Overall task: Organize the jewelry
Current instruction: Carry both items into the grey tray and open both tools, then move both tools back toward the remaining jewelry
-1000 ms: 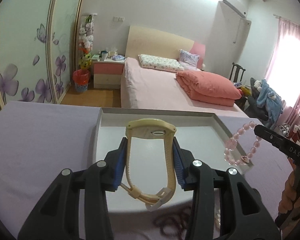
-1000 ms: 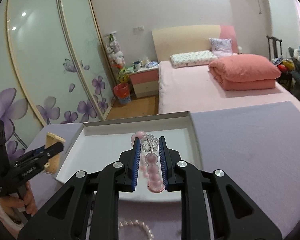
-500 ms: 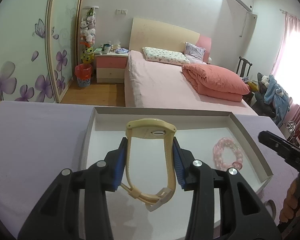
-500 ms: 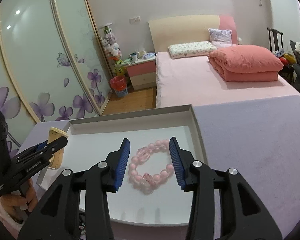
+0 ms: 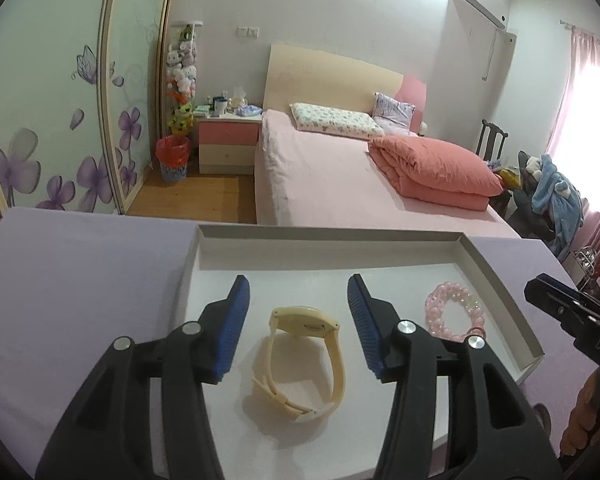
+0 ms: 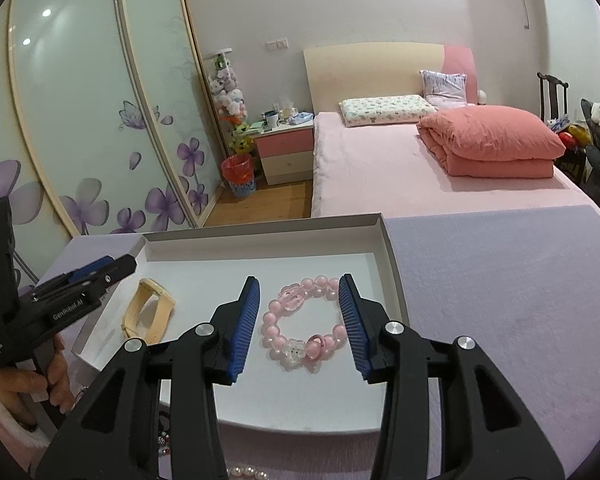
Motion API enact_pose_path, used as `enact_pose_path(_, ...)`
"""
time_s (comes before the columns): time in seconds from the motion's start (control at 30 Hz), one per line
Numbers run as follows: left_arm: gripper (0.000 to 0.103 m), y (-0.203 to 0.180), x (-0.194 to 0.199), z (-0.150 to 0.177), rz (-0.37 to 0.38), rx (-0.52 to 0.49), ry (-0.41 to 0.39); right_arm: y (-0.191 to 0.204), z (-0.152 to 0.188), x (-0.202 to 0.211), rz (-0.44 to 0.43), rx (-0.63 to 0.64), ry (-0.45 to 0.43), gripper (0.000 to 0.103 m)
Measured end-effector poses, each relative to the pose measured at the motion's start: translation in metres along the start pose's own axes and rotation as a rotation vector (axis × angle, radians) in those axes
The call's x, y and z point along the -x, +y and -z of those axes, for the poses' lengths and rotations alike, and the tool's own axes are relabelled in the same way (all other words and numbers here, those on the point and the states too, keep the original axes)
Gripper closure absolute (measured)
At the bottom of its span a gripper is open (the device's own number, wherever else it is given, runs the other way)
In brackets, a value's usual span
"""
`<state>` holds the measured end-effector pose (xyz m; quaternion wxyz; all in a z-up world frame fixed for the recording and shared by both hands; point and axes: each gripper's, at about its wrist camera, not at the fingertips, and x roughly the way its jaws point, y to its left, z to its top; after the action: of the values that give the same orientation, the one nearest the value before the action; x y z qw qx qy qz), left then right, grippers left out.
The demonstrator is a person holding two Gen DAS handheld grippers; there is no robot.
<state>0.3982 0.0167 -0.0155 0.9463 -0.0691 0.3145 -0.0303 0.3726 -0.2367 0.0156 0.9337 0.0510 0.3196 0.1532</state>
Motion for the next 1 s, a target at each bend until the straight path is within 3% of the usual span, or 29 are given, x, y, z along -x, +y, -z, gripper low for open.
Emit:
enact_pose_path(0.3, 0.050, 0.005, 0.052, 0.016, -0.008, -0.013, -0.035, 0.006, 0.011, 0.034, 0.003, 0.012, -0.024, 0.060)
enact_pose_path(0.57, 0.045, 0.020, 0.107, 0.069, -0.005, -0.003, -0.027, -0.012, 0.053, 0.070, 0.058, 0.008, 0.020, 0.059)
enact_pose_path(0.87, 0.035, 0.031, 0.139, 0.119, -0.012, -0.004, 0.024, -0.032, 0.106, 0.078, 0.122, 0.062, 0.173, 0.026)
enact_pose_path(1.0, 0.034, 0.036, 0.143, 0.131, -0.011, 0.011, 0.045, -0.034, 0.118, 0.066, 0.124, 0.076, 0.248, 0.025)
